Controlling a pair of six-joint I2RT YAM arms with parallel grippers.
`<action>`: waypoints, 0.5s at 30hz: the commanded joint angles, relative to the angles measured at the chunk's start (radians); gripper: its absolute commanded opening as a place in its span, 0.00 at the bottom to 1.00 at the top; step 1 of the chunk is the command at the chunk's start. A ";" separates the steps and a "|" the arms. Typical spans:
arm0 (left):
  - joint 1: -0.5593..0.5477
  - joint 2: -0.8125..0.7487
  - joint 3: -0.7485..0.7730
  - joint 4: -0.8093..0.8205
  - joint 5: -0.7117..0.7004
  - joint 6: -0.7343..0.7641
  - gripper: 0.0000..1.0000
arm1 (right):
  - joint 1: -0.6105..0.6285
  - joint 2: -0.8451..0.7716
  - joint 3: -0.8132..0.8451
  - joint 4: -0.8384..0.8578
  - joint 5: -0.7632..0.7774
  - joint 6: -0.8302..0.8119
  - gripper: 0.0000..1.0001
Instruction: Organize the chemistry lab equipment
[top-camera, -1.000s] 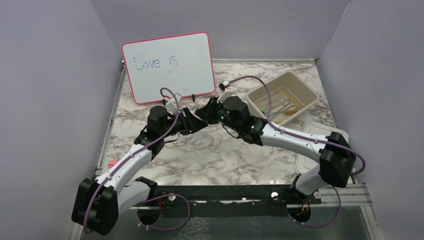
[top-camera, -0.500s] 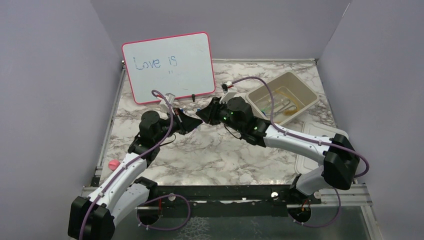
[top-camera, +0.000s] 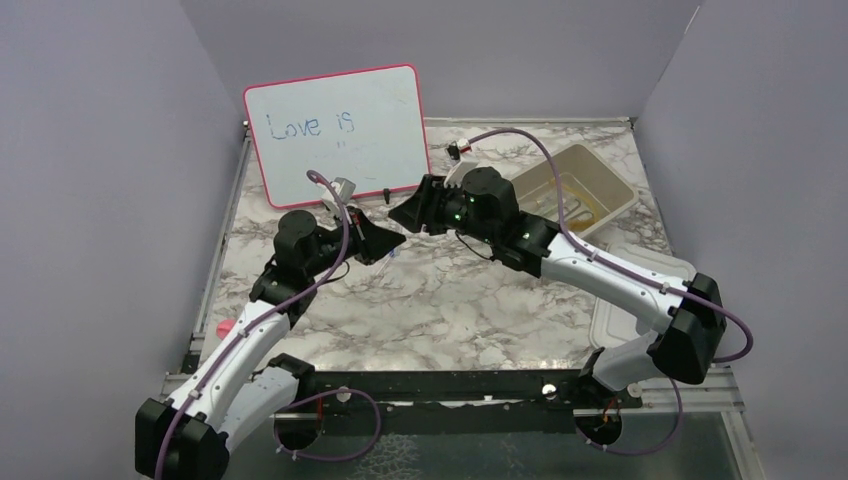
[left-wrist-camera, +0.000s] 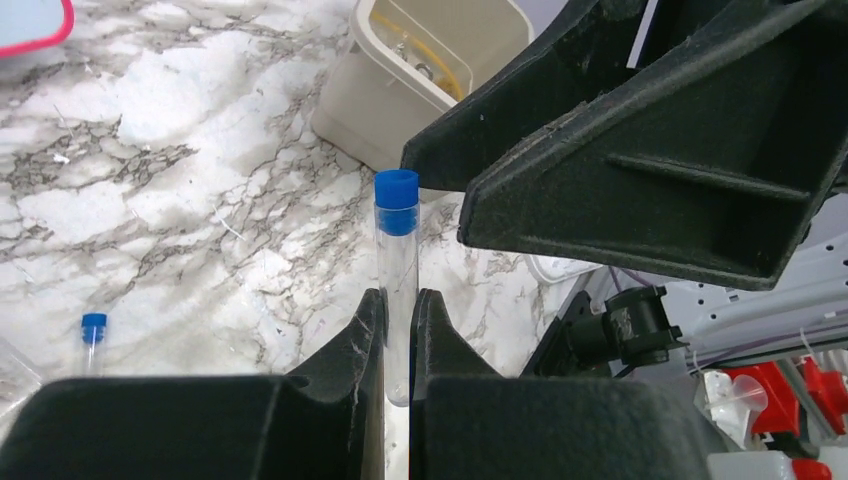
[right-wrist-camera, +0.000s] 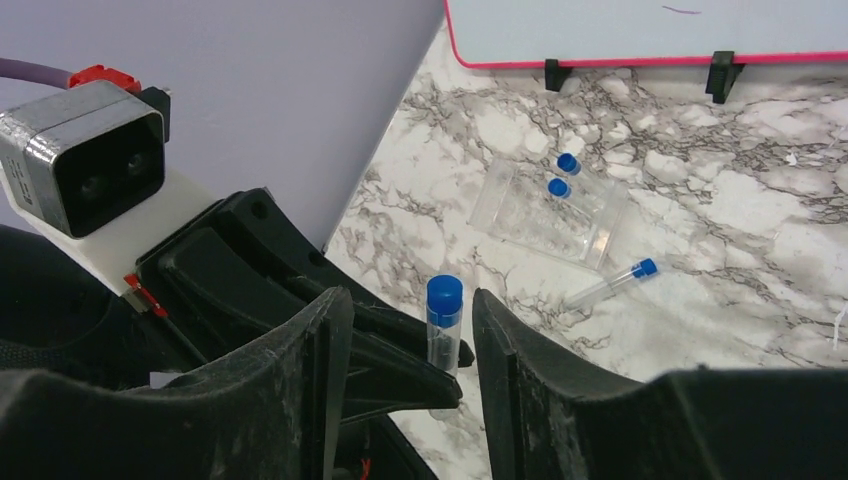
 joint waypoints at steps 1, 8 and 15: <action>-0.003 -0.015 0.058 -0.053 0.039 0.087 0.00 | -0.003 0.021 0.060 -0.133 -0.064 -0.007 0.50; -0.003 -0.027 0.075 -0.099 0.038 0.139 0.00 | -0.021 -0.003 0.056 -0.120 -0.069 0.001 0.44; -0.003 -0.039 0.078 -0.108 0.041 0.156 0.00 | -0.036 0.021 0.069 -0.138 -0.087 0.015 0.42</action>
